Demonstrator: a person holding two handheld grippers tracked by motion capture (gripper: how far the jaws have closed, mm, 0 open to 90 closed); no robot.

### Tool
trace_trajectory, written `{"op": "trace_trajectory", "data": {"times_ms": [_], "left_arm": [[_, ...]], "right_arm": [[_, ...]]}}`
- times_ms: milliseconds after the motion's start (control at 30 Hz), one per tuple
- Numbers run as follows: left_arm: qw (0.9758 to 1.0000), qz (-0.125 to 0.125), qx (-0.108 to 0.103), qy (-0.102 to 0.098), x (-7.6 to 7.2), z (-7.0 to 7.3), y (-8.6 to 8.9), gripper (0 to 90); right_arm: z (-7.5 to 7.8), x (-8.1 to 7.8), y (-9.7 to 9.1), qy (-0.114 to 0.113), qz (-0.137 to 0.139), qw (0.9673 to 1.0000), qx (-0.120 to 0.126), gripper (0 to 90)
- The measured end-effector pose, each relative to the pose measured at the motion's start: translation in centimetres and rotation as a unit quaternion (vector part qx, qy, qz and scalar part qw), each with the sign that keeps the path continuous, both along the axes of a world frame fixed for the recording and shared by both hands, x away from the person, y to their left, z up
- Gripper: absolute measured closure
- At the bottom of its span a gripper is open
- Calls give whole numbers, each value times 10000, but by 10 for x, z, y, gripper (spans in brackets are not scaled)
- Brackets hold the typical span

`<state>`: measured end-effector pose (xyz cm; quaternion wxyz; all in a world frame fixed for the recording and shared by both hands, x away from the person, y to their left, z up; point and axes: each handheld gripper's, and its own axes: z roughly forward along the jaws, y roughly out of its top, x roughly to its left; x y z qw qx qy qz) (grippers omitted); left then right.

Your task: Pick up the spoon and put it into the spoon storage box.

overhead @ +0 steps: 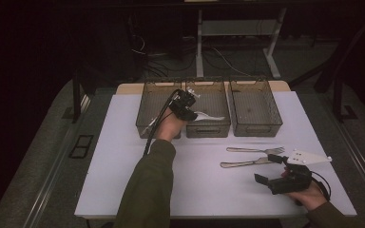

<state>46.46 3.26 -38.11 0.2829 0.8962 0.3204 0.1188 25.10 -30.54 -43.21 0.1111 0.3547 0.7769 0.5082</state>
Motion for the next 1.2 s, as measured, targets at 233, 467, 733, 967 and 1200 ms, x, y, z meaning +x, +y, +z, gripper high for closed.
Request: {"op": "trace_trajectory", "data": {"times_ms": [233, 467, 733, 967, 1200], "left_arm": [[9998, 27, -190, -74, 0, 7, 4, 729], [9985, -149, -509, -151, -5, 16, 7, 629], [9943, -454, -916, -296, -20, 30, 11, 523], [9899, -580, -1254, -312, -39, 31, 22, 474], [9869, -632, -1439, -361, -58, 31, 32, 423]], "right_arm": [[0, -1, 0, 22, -17, 10000, 10, 36], [0, 0, 0, 6, -9, 10000, -4, 36], [0, 0, -1, 8, -13, 10000, -11, 36], [0, 1, -1, 26, -5, 10000, -30, 36], [0, 0, -2, 25, -44, 10000, -11, 36]]}}
